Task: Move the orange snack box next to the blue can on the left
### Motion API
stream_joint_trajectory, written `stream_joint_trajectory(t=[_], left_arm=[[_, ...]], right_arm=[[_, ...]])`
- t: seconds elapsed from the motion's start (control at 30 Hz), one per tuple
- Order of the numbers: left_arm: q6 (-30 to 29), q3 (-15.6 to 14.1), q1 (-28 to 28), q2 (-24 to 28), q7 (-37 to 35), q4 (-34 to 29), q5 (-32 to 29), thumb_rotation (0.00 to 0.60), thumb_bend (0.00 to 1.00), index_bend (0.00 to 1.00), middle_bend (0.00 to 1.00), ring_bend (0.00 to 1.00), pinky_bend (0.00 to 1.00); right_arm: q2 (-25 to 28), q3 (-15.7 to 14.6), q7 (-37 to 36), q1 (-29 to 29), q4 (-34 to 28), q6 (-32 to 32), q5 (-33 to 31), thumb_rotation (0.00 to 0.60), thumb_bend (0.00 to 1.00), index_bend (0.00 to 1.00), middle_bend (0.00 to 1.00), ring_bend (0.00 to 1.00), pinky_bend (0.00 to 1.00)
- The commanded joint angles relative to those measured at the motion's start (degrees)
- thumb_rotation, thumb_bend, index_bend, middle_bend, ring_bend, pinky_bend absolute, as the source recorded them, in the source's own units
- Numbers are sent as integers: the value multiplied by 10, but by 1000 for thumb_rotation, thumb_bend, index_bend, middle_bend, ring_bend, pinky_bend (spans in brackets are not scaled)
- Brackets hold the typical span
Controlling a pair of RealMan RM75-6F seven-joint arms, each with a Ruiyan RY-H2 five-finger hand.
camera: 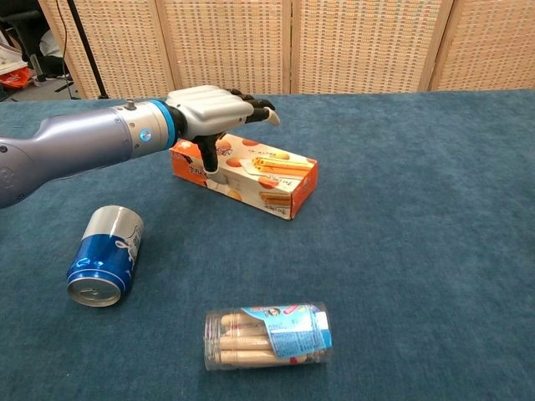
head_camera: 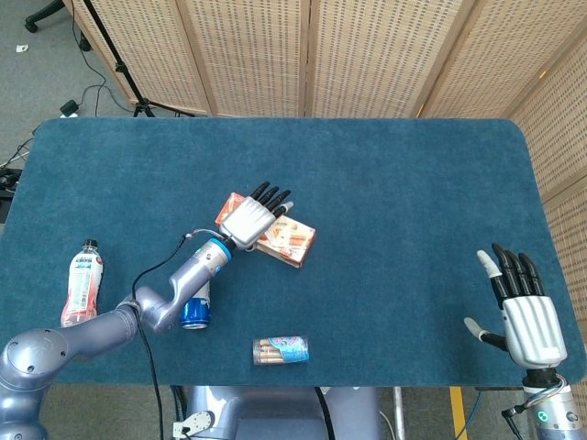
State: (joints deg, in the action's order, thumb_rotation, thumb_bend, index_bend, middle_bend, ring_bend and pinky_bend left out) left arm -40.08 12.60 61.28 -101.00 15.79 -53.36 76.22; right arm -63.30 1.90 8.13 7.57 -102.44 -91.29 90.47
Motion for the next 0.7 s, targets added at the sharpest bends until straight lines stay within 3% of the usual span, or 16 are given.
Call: stream_joint_trajectory(t=[0.03,0.17,0.3,0.57,0.7], left_arm=[[5,2,2,-8,-11,20,-11,600,17,132,0,0,0],[2,1,3,-6,-24,26,-10,600,16,132,0,0,0],[-12,-7,-3,26,-46,-11,7,600,15,132,0,0,0],[-65,-24,-26,151,-78,-189,63,600,3,132,0,0,0],[-48,-18,-14,152,-64,-242,49,600,0,132,0,0,0]], right_arm=[[0,2,-1,-1,-1,1,-1,600,0,0,0,0,0],[2,5,-5,-3,-2,3,-1,600,0,0,0,0,0],[4,7,-10,-6,-3,2,2,600,0,0,0,0,0],[8,9,-19,-10,-5,4,8,600,0,0,0,0,0],[10,10,-23,-12,-7,2,13,600,0,0,0,0,0]])
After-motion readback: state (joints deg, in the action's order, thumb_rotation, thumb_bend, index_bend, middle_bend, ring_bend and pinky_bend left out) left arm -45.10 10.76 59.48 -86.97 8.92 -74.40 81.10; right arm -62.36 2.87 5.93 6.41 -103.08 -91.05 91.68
